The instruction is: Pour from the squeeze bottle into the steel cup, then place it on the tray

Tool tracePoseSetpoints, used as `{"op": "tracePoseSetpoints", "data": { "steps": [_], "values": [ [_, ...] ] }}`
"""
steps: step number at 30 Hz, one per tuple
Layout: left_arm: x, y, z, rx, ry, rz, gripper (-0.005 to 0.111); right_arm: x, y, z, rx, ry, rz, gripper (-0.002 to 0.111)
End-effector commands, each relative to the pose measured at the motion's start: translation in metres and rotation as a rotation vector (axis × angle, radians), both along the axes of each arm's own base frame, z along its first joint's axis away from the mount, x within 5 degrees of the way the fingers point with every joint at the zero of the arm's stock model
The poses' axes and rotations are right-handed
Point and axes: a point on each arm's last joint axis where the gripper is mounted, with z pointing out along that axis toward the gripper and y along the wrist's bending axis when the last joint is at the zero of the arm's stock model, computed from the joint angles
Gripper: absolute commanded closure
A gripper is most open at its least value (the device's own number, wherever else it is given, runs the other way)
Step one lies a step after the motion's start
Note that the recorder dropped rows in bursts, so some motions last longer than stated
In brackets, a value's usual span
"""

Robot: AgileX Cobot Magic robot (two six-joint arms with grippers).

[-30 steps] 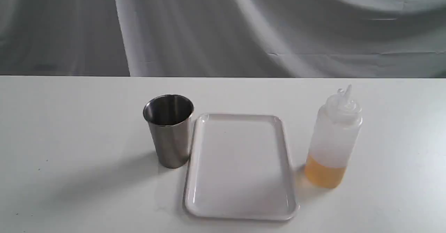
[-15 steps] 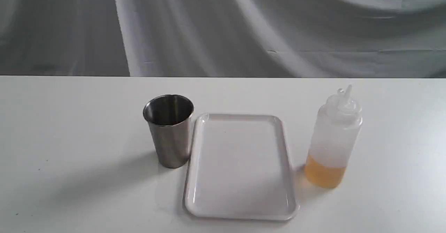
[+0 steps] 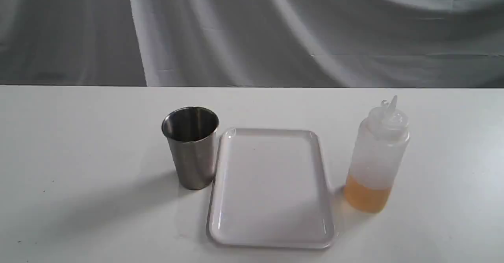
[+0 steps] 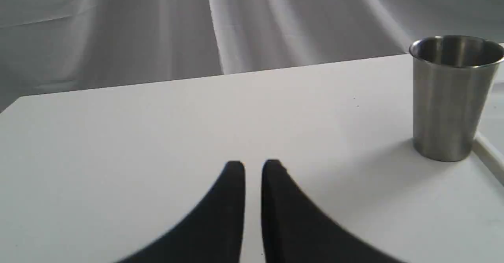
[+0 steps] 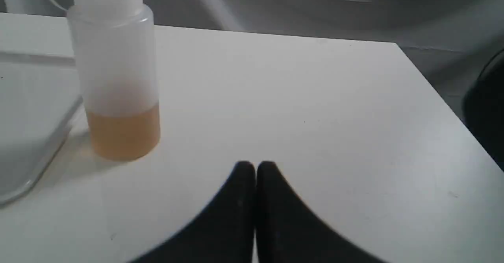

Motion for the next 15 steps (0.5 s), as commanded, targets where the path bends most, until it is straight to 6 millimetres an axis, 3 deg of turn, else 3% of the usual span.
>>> {"op": "tracePoseSetpoints", "data": {
  "steps": [1,4,15],
  "values": [
    [0.000,0.000,-0.001,0.001,-0.008,-0.004,0.098,0.000,0.000,0.001,-0.024,-0.017,0.010,0.108],
    [0.000,0.000,-0.001,0.001,-0.008,-0.004,0.098,0.002,0.001,0.006,0.002,-0.083,0.018,0.108],
    [0.000,0.000,-0.001,0.001,-0.008,-0.004,0.098,0.004,0.006,0.027,0.400,-0.387,0.022,0.108]
  ]
}}
